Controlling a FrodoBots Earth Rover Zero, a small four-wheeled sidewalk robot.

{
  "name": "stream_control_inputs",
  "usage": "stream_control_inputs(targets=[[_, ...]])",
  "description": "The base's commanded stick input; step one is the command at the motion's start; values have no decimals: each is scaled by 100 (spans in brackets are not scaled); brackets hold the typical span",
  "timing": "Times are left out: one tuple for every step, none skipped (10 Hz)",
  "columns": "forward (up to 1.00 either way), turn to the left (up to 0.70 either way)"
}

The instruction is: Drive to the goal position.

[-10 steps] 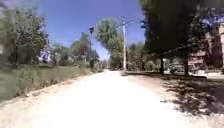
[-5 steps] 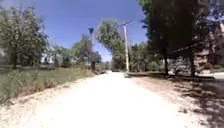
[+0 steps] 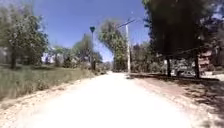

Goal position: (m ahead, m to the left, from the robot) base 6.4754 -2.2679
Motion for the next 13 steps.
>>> stream_control_inputs(targets=[[85,0],[85,0],[85,0],[85,0],[85,0],[85,0],[85,0],[85,0],[85,0],[85,0],[85,0],[85,0],[85,0]])
